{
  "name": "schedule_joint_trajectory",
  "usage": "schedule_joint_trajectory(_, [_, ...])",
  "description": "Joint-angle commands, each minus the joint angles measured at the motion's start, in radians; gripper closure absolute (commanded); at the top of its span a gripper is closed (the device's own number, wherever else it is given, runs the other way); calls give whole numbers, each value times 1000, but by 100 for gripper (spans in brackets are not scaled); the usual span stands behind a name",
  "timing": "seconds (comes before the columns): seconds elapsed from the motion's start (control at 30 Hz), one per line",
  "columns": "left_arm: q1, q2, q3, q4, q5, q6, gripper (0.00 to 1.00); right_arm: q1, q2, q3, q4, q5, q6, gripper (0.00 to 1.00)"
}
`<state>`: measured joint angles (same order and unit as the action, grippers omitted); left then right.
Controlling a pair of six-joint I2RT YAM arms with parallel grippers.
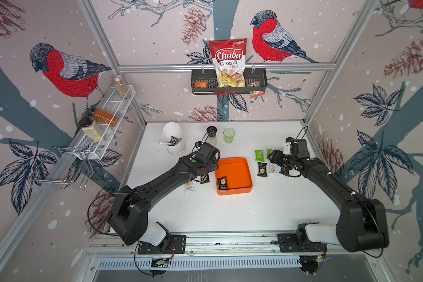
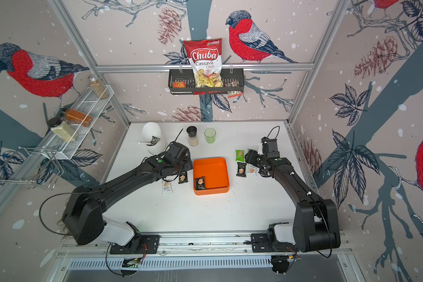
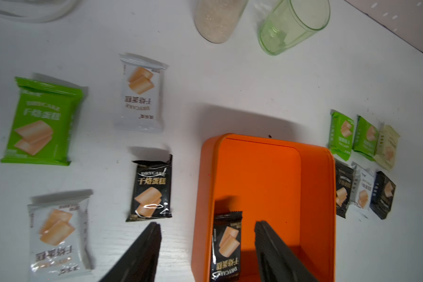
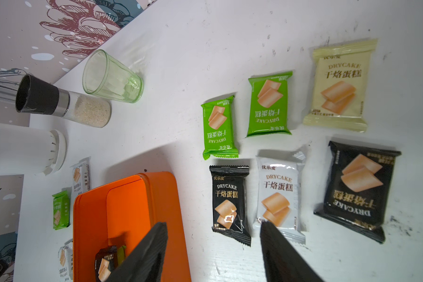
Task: Take the cookies out of the storage box
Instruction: Pick up the cookie from the storage box.
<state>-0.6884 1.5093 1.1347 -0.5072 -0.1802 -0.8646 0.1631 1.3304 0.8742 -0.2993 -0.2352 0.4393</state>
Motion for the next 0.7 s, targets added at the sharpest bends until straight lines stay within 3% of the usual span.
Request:
schedule_joint_trajectory(0.0, [-29, 63, 68, -87, 26, -15, 35, 0, -8, -5, 6, -1, -14, 34])
schedule_joint_trajectory(0.27, [-120, 238, 231, -228, 5, -11, 34, -8, -19, -12, 12, -4, -12, 34])
schedule_joint_trajectory(0.67, [-164, 320, 236, -228, 13, -52, 34, -15, -19, -10, 15, -12, -11, 34])
